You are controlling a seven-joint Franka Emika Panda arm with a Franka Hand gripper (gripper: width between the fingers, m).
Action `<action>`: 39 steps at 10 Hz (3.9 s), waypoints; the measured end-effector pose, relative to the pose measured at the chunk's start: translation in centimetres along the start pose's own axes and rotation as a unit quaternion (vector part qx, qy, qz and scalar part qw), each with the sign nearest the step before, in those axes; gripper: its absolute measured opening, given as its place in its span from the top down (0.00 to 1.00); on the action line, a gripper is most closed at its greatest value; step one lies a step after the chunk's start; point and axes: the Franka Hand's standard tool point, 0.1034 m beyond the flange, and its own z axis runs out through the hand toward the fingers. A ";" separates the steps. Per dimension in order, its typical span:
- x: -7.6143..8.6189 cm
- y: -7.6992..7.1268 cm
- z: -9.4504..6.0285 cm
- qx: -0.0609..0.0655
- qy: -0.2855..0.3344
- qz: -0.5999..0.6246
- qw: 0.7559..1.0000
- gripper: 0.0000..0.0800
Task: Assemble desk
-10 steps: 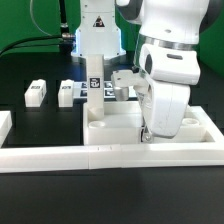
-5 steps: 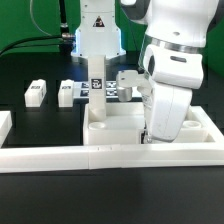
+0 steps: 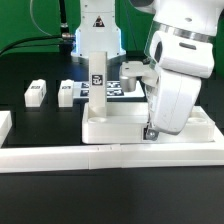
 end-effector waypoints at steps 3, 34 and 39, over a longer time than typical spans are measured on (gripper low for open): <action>0.3 0.0 0.8 0.001 -0.003 -0.001 1.000 0.93; -16.8 2.2 -6.1 0.020 -0.070 0.347 0.935 0.19; -18.9 1.9 -6.8 0.015 -0.080 0.509 0.857 0.19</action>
Offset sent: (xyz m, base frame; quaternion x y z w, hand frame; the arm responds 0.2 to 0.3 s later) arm -0.0045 0.0090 -0.0155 -0.0027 0.0118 -0.0083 0.9999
